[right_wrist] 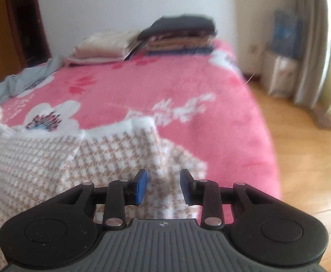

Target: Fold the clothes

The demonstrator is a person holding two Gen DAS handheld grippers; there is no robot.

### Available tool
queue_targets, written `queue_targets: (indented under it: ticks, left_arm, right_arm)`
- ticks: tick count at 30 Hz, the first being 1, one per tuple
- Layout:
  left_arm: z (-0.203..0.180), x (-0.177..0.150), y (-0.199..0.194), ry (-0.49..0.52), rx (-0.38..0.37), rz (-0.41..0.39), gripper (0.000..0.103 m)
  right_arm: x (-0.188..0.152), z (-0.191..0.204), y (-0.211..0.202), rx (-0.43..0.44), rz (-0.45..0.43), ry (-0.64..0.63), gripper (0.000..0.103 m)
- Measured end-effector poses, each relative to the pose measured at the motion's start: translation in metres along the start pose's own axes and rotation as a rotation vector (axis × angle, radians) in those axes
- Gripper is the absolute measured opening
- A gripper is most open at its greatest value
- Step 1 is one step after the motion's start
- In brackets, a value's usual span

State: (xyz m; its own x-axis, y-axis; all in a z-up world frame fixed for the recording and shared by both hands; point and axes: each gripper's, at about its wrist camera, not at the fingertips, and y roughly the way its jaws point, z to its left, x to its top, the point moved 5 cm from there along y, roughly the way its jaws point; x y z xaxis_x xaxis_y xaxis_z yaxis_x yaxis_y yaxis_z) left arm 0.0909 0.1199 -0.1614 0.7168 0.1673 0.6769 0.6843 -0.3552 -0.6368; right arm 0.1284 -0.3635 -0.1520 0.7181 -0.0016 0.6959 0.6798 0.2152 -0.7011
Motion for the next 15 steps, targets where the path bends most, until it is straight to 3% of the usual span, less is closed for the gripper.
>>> queue_targets:
  ticks: [2, 3, 4, 8, 11, 15]
  left_arm:
    - [0.000, 0.002, 0.006, 0.007, 0.023, -0.003, 0.040]
    - [0.000, 0.004, 0.008, 0.007, 0.028, -0.005, 0.040]
    - [0.000, 0.005, 0.009, 0.007, 0.032, -0.007, 0.040]
    - [-0.003, 0.011, 0.014, 0.012, 0.037, -0.015, 0.040]
    - [-0.005, 0.014, 0.019, 0.025, 0.033, -0.017, 0.040]
    - [-0.012, 0.015, 0.029, 0.058, 0.048, -0.019, 0.040]
  right_arm:
    - [0.000, -0.004, 0.006, 0.071, 0.004, 0.050, 0.031]
    - [0.001, -0.005, 0.008, 0.072, 0.001, 0.058, 0.017]
    - [0.001, -0.006, 0.009, 0.074, -0.005, 0.067, 0.011]
    - [0.002, -0.008, -0.017, 0.059, -0.100, 0.096, 0.007]
    - [0.002, -0.014, -0.021, 0.049, -0.107, 0.117, 0.007]
    - [-0.008, -0.022, 0.004, 0.006, -0.058, 0.111, 0.007]
